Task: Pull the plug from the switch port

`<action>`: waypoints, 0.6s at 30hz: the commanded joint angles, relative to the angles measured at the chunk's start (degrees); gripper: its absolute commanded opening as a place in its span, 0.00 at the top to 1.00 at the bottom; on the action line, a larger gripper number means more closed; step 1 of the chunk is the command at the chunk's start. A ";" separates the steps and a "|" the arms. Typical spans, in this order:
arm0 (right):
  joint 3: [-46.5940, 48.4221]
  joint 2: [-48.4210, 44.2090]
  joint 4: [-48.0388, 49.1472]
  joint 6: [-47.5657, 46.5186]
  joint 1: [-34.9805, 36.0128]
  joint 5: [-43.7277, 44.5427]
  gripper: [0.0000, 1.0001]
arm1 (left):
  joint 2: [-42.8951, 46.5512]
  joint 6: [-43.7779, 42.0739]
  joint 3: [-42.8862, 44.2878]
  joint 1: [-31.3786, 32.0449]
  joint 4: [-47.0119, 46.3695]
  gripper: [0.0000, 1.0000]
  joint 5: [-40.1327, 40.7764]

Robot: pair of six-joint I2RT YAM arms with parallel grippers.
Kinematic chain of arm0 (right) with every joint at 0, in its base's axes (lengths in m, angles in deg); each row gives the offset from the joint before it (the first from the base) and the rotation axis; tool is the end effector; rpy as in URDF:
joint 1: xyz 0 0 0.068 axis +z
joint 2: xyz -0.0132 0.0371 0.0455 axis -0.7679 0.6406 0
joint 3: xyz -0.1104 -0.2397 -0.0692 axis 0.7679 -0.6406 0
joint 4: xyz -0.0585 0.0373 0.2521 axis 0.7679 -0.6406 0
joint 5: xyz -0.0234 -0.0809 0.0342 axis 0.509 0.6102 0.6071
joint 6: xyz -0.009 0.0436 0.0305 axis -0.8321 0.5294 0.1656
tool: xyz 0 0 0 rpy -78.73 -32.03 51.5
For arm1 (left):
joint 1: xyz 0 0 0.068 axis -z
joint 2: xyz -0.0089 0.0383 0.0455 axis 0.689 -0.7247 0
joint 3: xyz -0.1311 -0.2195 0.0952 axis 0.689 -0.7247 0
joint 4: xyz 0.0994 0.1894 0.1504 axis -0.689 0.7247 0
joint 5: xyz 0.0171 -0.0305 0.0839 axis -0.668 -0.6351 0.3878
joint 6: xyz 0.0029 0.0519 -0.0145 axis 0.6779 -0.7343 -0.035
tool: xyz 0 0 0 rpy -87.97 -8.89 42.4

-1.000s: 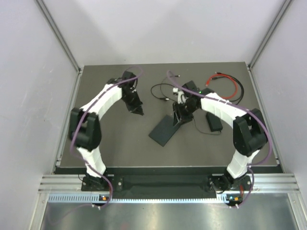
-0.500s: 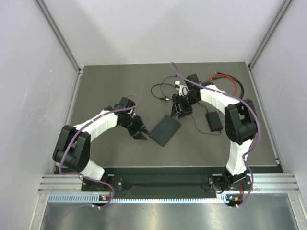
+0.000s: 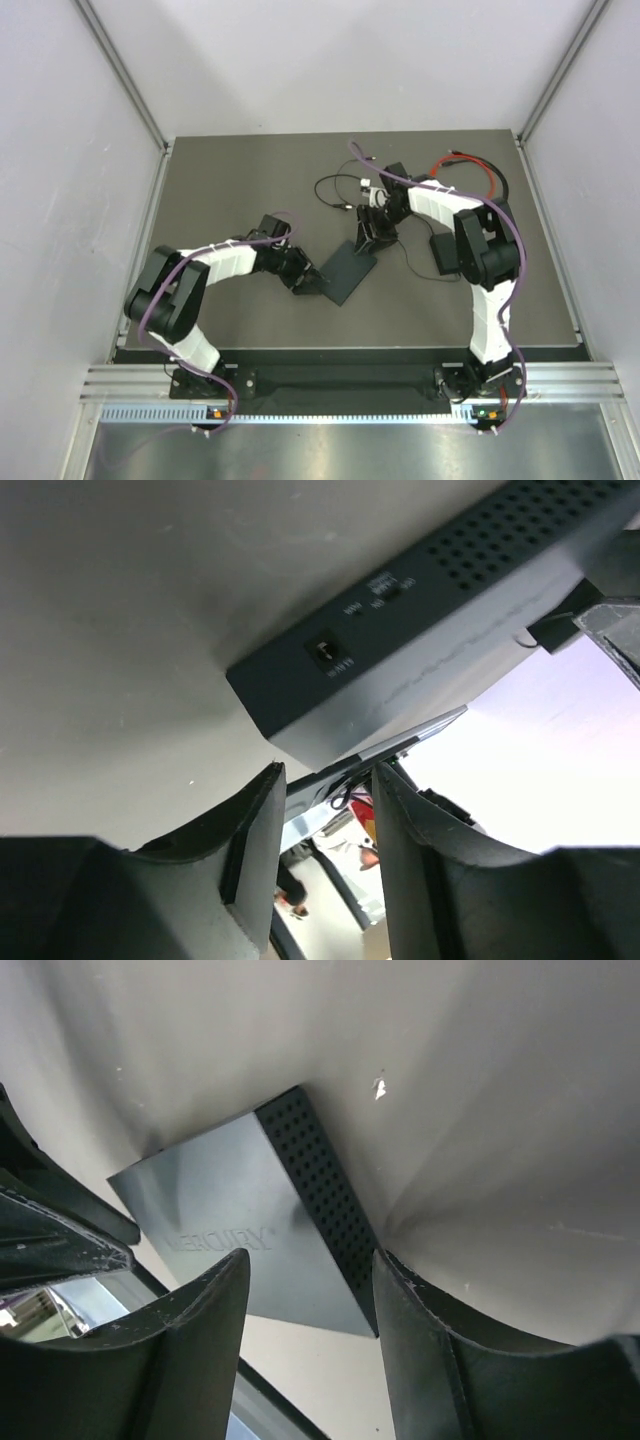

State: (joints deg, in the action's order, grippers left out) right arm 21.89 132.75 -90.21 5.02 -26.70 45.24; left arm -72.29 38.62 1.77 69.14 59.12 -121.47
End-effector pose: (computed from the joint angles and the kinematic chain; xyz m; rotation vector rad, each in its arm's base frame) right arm 0.3684 0.1810 0.1663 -0.4483 2.8624 0.9340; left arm 0.2557 -0.1443 0.1443 0.8807 -2.6877 1.0845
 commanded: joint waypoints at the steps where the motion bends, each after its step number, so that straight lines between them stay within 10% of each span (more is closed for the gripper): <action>1: 3.12 0.57 1.97 -0.99 -0.17 -1.81 0.48 | -0.70 3.92 -0.03 0.52 -3.86 0.56 -0.28; 18: 1.28 1.98 3.46 0.42 -0.17 -5.41 0.59 | -7.38 2.43 1.46 0.52 -2.82 0.58 1.92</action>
State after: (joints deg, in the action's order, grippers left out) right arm 23.55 134.87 -88.53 5.20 -26.94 42.42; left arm -77.84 42.84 1.79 69.47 55.86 -122.57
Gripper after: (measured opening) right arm 0.423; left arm 0.422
